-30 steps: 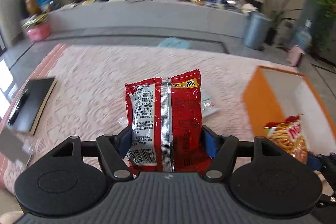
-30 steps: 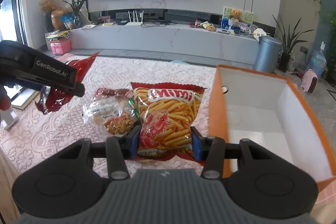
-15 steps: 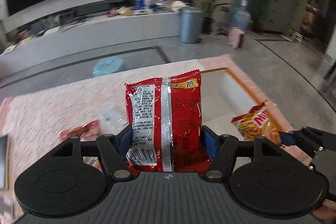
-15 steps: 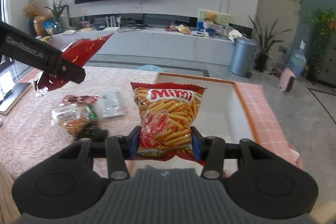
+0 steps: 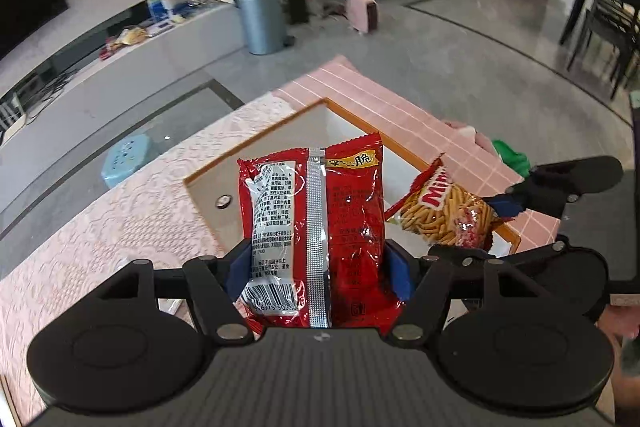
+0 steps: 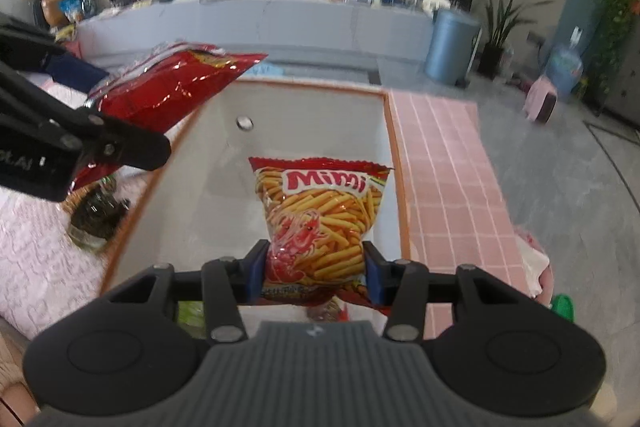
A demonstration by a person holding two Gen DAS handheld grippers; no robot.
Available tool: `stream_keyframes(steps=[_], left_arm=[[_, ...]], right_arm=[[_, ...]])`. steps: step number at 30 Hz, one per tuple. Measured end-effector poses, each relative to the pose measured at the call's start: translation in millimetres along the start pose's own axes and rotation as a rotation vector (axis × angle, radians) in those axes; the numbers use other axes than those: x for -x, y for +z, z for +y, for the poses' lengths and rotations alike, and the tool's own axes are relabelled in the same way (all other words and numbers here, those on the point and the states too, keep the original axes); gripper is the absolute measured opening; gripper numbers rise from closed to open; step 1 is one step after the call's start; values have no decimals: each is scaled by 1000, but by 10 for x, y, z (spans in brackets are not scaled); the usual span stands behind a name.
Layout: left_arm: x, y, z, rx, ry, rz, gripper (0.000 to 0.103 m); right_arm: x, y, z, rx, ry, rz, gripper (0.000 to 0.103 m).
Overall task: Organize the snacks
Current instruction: 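Carry both red bags into the orange box and open both tools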
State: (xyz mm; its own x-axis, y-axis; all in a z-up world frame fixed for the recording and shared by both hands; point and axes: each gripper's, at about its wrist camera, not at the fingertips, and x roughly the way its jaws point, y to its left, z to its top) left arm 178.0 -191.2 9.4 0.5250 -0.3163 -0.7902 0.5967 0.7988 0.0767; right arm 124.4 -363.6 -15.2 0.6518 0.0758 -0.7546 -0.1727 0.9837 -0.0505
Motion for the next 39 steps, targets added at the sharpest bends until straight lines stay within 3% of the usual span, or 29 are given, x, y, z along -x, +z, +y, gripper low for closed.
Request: stream_keyframes(steps=[14,23,39], left_arm=[[-762,-22,-284,-225,-3,174,78],[-985,-147,-338,-341,-15,249,78],[-1172,-285,-230,-319,-25,350,79]], right_arm=[[-562,106,-67,154,48,169,47],[-819,126,-30,205,82,250,47],[-995,112,136,319,52,309,47]])
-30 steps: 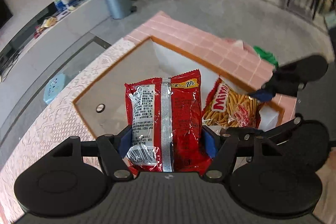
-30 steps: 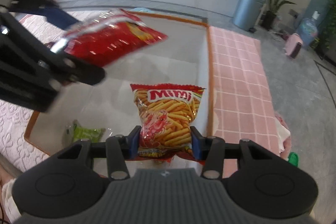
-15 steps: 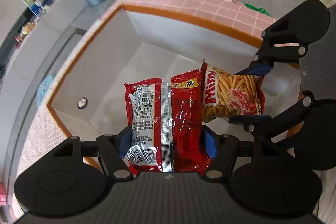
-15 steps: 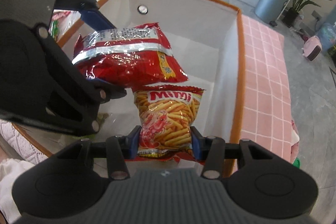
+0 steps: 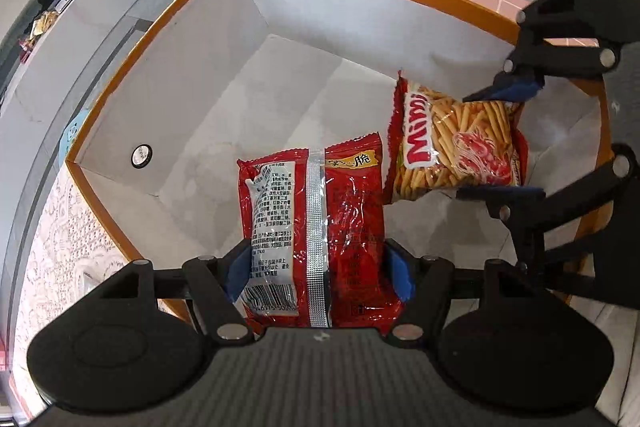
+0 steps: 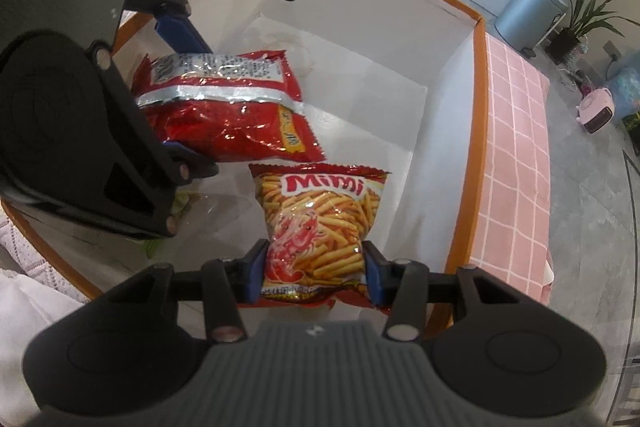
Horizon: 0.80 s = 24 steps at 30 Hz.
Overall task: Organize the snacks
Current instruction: 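Carry both red bags into the orange box and open both tools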
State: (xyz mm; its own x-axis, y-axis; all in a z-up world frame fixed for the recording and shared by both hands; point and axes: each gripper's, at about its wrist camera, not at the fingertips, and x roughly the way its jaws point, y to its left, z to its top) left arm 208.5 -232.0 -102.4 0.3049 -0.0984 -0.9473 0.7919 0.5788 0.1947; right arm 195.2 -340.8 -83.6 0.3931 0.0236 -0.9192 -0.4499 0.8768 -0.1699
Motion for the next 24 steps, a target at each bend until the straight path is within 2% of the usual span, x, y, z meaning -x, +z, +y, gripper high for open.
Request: stream_keyframes(steps=[7,10,16,24], left_arm=[[41,-28,10,15,8,-31,85],[142,-70,10,29,4,-74,86],[301,-89,84,83,1,-135,87],[499,-152,157,114,16,-168,87]], right_arm=[[-2,-4,18,-4,-1,-4,47],[-5,-3,11,-6,1,-4,47],[2,-6,-6,-24,10,-1,47],[10,28,31,-34,3,15,48]])
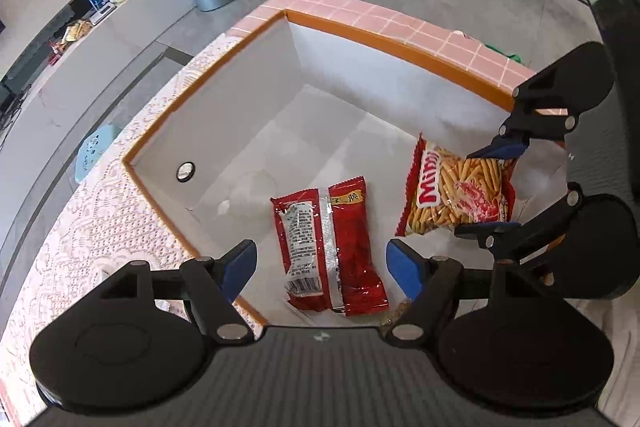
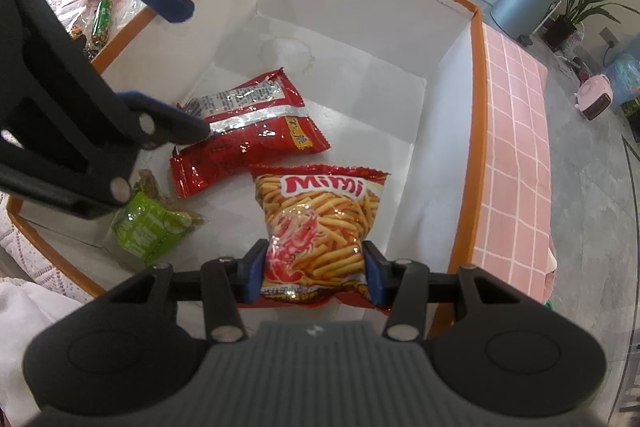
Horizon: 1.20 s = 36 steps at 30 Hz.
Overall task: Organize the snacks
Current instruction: 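Carry both red bags into the orange box and open both tools, then return both tools to the remaining snacks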
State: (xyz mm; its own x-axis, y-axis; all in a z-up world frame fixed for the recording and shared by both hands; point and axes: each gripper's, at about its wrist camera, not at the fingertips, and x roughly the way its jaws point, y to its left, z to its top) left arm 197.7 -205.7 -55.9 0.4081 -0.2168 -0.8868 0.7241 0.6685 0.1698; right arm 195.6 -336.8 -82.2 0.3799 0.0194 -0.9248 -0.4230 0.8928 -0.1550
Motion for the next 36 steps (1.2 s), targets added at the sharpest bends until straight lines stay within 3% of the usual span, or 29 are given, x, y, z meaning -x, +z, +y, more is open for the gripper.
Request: stream_keyframes(steps=[5,9,22,29,36], left_arm=[[54,-16,32,19,-3,-16,87],[130,-58,45,22,1,-37,87],[479,-183,155,78,29,-123,87],[816,-355,263,173,62,-201,87],[1207,-675,331,273,168,-288,87]], right_arm=[[32,22,39,1,-3,-1,49],[81,32,47,-8,-11,-2,61],[384,62,98,-55,-32,-57,77],[716,49,194,-149,-58,-162,83],[1018,-24,480,-252,-96,-322,86]])
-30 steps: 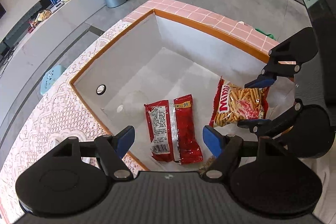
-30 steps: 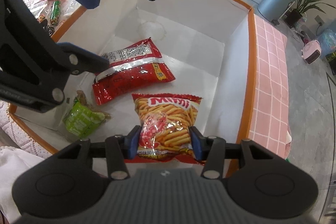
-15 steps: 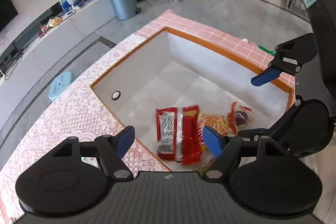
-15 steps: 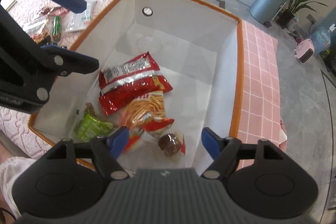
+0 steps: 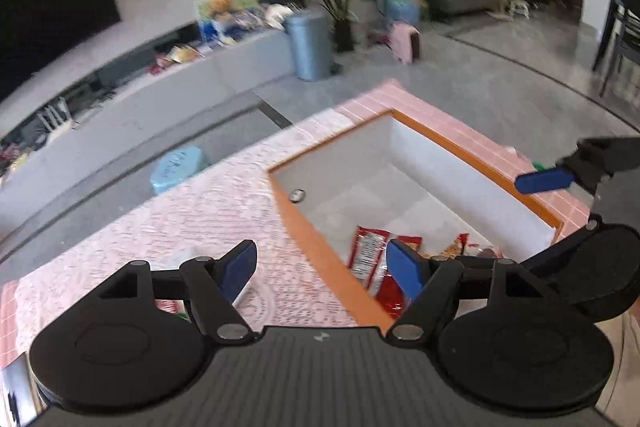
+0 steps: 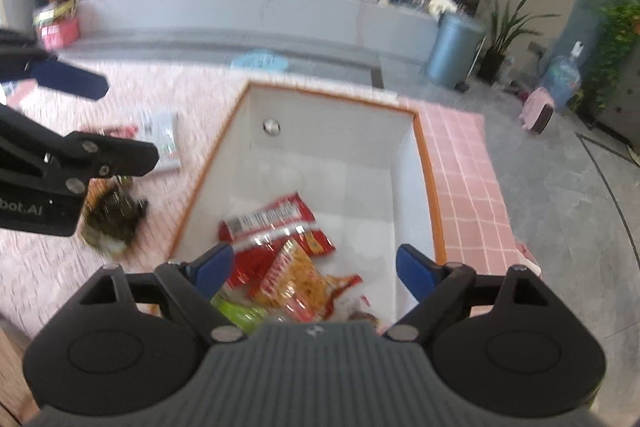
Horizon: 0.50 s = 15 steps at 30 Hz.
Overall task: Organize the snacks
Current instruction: 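Return both tools to the remaining snacks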
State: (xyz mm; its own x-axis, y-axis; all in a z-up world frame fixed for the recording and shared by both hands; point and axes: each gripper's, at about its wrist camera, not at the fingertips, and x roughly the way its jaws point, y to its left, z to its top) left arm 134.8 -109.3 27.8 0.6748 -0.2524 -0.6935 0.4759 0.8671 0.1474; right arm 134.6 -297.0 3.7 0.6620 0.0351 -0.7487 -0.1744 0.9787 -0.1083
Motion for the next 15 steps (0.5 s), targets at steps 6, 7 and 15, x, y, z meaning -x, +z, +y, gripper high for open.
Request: stream_keyframes(steps=[6,7,15], left_arm=[[363,-223,229,113,49,-76,87],[413,-271,285,141,61,-85,87],[547,-667,703,311,148,-63,87]], right_arm=[[172,-82,274,-103,3,-99,89],[189,-97,323,-119,5,-114,91],[257,-230,862,-186,37,-222,97]])
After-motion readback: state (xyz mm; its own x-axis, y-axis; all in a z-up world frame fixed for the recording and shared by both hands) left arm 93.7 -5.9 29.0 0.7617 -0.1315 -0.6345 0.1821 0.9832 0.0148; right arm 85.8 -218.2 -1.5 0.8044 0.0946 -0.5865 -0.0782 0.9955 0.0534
